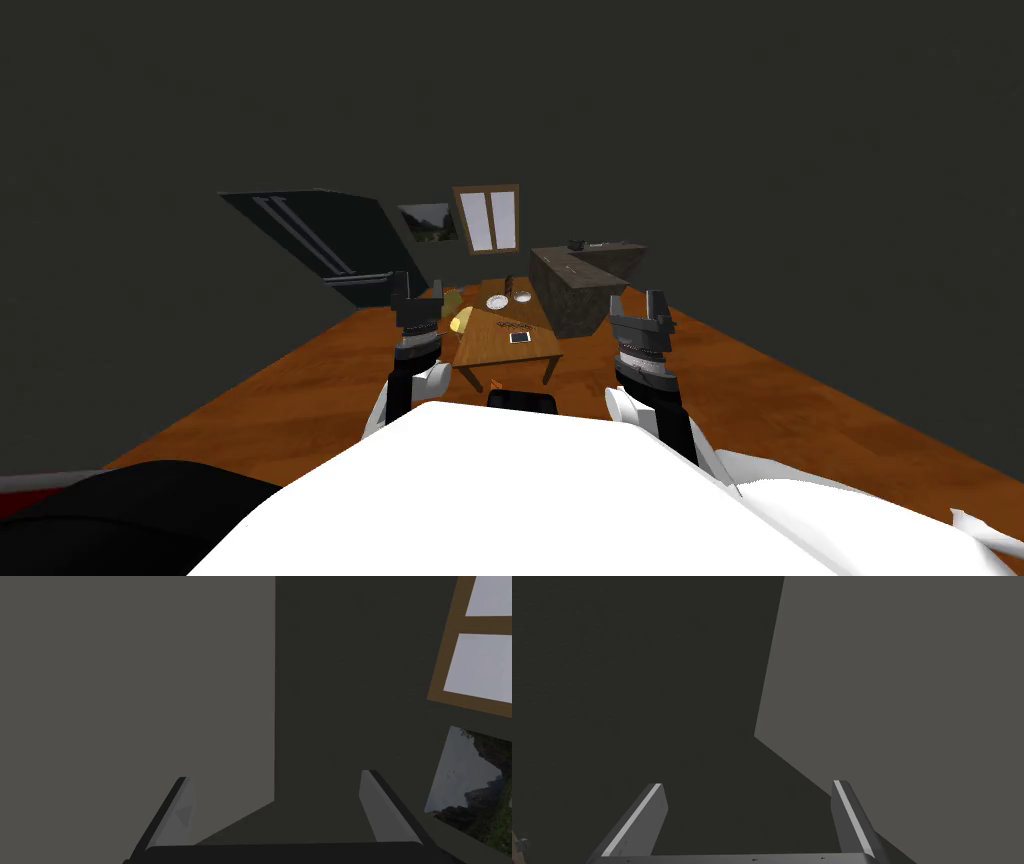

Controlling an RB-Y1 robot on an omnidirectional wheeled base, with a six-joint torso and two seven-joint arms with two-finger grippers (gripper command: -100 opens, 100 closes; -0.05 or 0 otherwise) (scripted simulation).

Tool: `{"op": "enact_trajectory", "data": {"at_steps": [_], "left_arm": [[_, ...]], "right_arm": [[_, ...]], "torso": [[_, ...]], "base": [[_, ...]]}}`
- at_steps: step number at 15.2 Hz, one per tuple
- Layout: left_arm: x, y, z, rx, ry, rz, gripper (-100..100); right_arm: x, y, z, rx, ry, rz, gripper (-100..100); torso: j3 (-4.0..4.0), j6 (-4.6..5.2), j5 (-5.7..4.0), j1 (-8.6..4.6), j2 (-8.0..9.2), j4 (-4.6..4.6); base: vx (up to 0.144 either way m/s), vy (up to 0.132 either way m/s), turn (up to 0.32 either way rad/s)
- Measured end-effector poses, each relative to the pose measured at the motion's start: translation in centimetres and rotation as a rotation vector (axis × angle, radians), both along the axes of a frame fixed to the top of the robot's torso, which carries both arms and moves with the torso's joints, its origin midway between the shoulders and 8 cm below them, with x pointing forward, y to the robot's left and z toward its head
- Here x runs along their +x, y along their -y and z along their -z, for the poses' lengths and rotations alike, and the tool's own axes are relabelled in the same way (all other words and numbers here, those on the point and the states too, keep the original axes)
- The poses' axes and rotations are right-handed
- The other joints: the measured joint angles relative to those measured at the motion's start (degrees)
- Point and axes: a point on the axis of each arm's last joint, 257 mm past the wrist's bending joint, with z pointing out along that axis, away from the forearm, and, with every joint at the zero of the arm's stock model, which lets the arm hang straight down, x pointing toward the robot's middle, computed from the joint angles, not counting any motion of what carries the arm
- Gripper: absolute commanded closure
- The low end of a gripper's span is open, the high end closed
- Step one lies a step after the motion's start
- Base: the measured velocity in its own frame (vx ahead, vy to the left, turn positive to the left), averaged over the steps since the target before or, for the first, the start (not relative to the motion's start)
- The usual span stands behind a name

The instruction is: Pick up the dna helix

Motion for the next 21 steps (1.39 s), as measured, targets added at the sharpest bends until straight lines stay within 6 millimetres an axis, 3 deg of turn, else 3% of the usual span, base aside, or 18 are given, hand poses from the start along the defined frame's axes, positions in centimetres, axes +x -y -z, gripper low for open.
{"op": "enact_trajectory", "data": {"at_steps": [4, 10, 21], "left_arm": [[1.1, 0.1, 1.1, 0.044, -0.050, 0.019, -100], [4.8, -2.2, 5.3, 0.075, -0.218, 0.019, -100], [9.4, -9.8, 13.1, -0.002, -0.496, -0.063, -100]], "right_arm": [[0.0, 0.0, 0.0, 0.000, 0.000, 0.000, 0], [0.0, 0.0, 0.0, 0.000, 0.000, 0.000, 0], [0.0, 0.0, 0.0, 0.000, 0.000, 0.000, 0]], "torso": [[0.03, 0.02, 0.00, 0.02, 0.06, 0.01], [0.07, 0.02, 0.01, 0.02, 0.13, 0.03], [0.03, 0.00, 0.01, 0.05, 0.05, 0.01]], "base": [[-0.017, -0.003, -0.152], [-0.034, -0.006, -0.239], [-0.019, -0.005, -0.242]]}}
